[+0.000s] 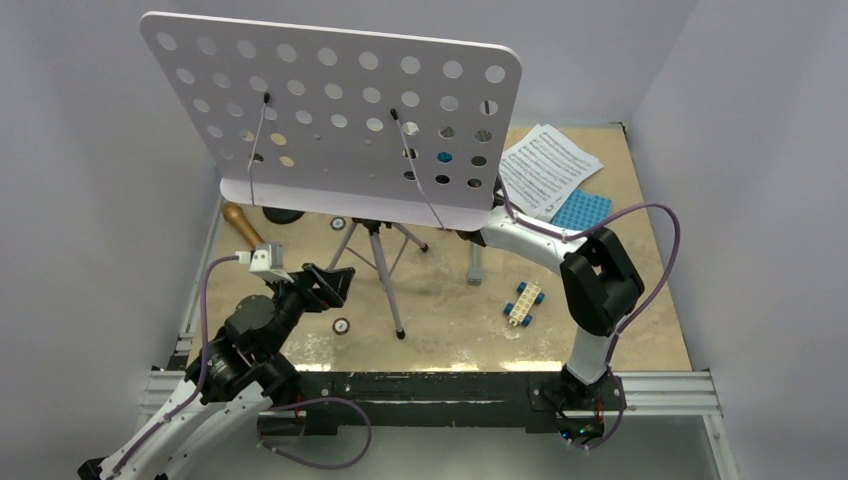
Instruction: Pack up the instrument practice props
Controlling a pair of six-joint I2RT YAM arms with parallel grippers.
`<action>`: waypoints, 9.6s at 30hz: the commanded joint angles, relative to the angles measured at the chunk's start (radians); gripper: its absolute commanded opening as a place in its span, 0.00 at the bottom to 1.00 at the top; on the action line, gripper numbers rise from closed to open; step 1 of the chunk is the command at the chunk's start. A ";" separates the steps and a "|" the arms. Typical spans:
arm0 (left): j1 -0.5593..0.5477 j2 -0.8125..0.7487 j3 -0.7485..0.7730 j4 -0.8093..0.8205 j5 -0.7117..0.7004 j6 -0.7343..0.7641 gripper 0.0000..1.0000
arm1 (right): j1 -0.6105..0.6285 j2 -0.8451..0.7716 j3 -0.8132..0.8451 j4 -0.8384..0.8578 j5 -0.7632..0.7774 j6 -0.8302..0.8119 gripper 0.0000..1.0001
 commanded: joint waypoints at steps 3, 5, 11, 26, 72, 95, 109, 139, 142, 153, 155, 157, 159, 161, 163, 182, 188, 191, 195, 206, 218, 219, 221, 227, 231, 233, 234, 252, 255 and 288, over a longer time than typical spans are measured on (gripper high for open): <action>-0.004 -0.009 -0.004 0.027 0.011 0.003 0.99 | 0.025 -0.014 0.052 -0.098 -0.027 -0.032 0.31; -0.004 -0.015 -0.008 0.029 0.012 0.002 0.99 | 0.026 -0.030 0.039 -0.118 -0.014 -0.033 0.20; -0.004 -0.013 -0.016 0.057 0.000 0.003 0.97 | 0.026 -0.072 -0.011 -0.118 0.029 -0.026 0.00; -0.004 -0.029 -0.270 0.776 0.036 0.236 1.00 | 0.003 -0.159 -0.048 -0.106 -0.021 0.058 0.00; -0.005 0.766 -0.313 1.472 0.549 0.230 0.56 | -0.030 -0.296 -0.517 0.110 0.040 0.072 0.00; -0.041 0.703 -0.408 1.687 0.450 0.185 1.00 | -0.030 -0.403 -0.512 -0.166 0.097 -0.081 0.00; -0.042 0.612 -0.217 1.370 0.543 0.340 1.00 | -0.003 -0.408 -0.417 -0.307 0.196 -0.073 0.00; -0.043 1.043 -0.234 1.744 0.576 0.360 0.44 | 0.002 -0.480 -0.402 -0.538 0.160 -0.242 0.00; -0.042 0.956 -0.210 1.639 0.585 0.391 0.43 | 0.002 -0.483 -0.381 -0.506 0.162 -0.210 0.00; -0.043 0.781 -0.186 1.363 0.606 0.363 0.75 | 0.003 -0.500 -0.351 -0.370 0.149 -0.105 0.00; -0.043 0.789 -0.209 1.368 0.596 0.341 0.71 | 0.003 -0.490 -0.360 -0.363 0.137 -0.101 0.00; -0.044 0.809 -0.231 1.404 0.597 0.326 0.65 | 0.003 -0.482 -0.369 -0.339 0.125 -0.086 0.00; -0.043 0.830 -0.239 1.425 0.603 0.317 0.59 | 0.003 -0.472 -0.369 -0.332 0.107 -0.072 0.12; -0.045 0.843 -0.242 1.432 0.608 0.312 0.55 | 0.003 -0.468 -0.365 -0.331 0.093 -0.063 0.24; -0.045 0.849 -0.248 1.441 0.607 0.312 0.52 | 0.003 -0.470 -0.366 -0.330 0.094 -0.062 0.33; -0.055 0.840 -0.269 1.455 0.599 0.309 0.52 | 0.003 -0.379 -0.234 -0.340 0.056 0.008 0.55; -0.055 0.837 -0.273 1.450 0.595 0.315 0.50 | 0.003 -0.368 -0.236 -0.313 0.018 -0.008 0.00; -0.057 0.838 -0.270 1.433 0.595 0.308 0.51 | 0.003 -0.380 -0.248 -0.318 0.019 -0.004 0.00; -0.057 0.831 -0.287 1.433 0.561 0.282 0.67 | 0.003 -0.404 -0.209 -0.442 0.024 -0.010 0.00; -0.058 0.783 -0.323 1.506 0.504 0.230 0.73 | -0.031 -0.448 -0.313 -0.141 0.154 0.227 0.00; -0.057 0.731 -0.320 1.486 0.523 0.178 0.79 | -0.100 -0.445 -0.325 -0.004 0.212 0.444 0.00; -0.057 0.743 -0.320 1.499 0.529 0.172 0.79 | -0.100 -0.448 -0.328 -0.004 0.214 0.441 0.00; -0.058 0.771 -0.320 1.522 0.532 0.159 0.78 | -0.100 -0.460 -0.336 -0.010 0.225 0.429 0.00; -0.057 0.840 -0.317 1.582 0.542 0.120 0.75 | -0.107 -0.476 -0.359 -0.002 0.238 0.440 0.00; -0.057 0.830 -0.325 1.591 0.536 0.075 0.77 | -0.134 -0.442 -0.367 0.047 0.240 0.522 0.00; -0.058 0.828 -0.335 1.603 0.529 0.046 0.76 | -0.148 -0.418 -0.373 0.076 0.240 0.566 0.00; -0.058 0.830 -0.338 1.609 0.527 0.038 0.75 | -0.152 -0.403 -0.374 0.092 0.239 0.587 0.00; -0.061 1.022 -0.388 1.750 0.474 -0.024 0.58 | -0.207 -0.155 -0.412 0.200 0.195 0.717 0.00; -0.061 1.107 -0.384 1.790 0.463 -0.036 0.55 | -0.218 -0.110 -0.405 0.176 0.173 0.695 0.00; -0.067 1.565 -0.300 1.953 0.285 -0.013 0.44 | -0.304 0.203 -0.281 -0.330 0.065 0.551 0.00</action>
